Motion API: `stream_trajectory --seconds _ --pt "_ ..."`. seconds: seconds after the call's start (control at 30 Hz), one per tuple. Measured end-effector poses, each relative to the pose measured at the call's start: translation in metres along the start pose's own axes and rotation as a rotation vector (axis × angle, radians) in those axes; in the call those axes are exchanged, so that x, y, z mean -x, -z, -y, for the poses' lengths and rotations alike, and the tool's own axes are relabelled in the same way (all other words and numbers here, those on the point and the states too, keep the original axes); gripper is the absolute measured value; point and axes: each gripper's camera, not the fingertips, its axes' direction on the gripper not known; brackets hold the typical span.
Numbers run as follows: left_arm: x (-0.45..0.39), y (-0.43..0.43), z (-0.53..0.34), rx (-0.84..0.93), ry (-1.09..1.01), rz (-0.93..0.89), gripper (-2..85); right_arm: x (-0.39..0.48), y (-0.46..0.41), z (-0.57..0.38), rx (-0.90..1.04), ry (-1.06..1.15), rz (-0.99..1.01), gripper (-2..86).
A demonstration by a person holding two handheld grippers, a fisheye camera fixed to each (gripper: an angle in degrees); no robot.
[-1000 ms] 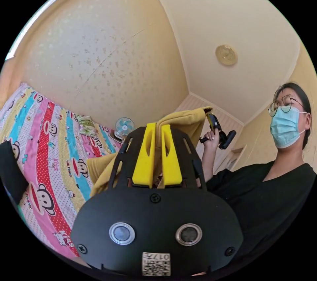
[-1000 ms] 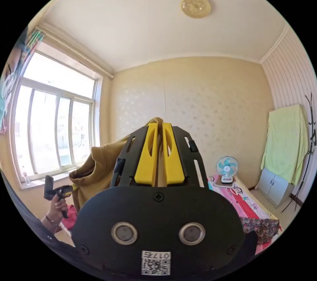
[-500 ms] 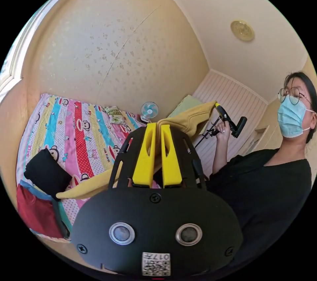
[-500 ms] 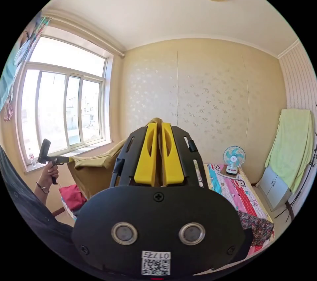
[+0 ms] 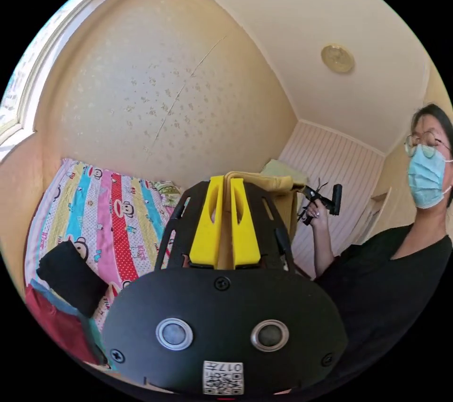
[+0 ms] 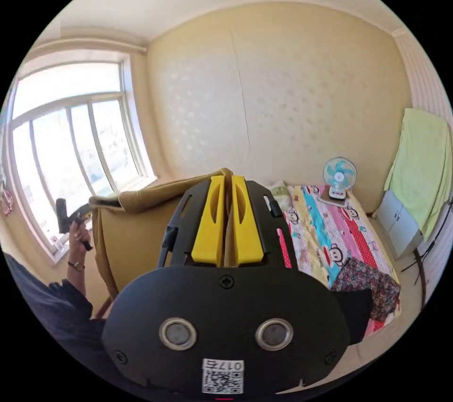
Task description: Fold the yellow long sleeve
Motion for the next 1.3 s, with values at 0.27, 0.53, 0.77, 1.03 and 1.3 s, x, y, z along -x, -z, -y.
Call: stream_trajectory --seconds 0.27,0.53,0.77,1.03,1.3 --pt "0.219 -0.167 -0.002 0.537 0.449 0.277 11.0 -0.087 -0.371 -0.021 0.835 -0.093 -0.198 6.0" --pt "0.335 -0.117 -0.283 0.859 0.996 0.323 16.0 -0.125 -0.371 -0.202 1.216 -0.1 -0.204 3.5" --pt "0.337 -0.109 -0.383 0.98 1.087 0.266 12.8 -0.175 -0.329 -0.238 1.316 -0.642 -0.209 1.8" --pt "0.344 -0.054 -0.311 1.109 0.893 0.345 2.9 -0.181 -0.372 -0.194 1.416 -0.712 -0.262 0.7" --pt "0.368 0.188 -0.253 0.401 1.235 0.627 9.6 -0.159 -0.427 -0.162 1.468 -0.567 -0.214 1.2"
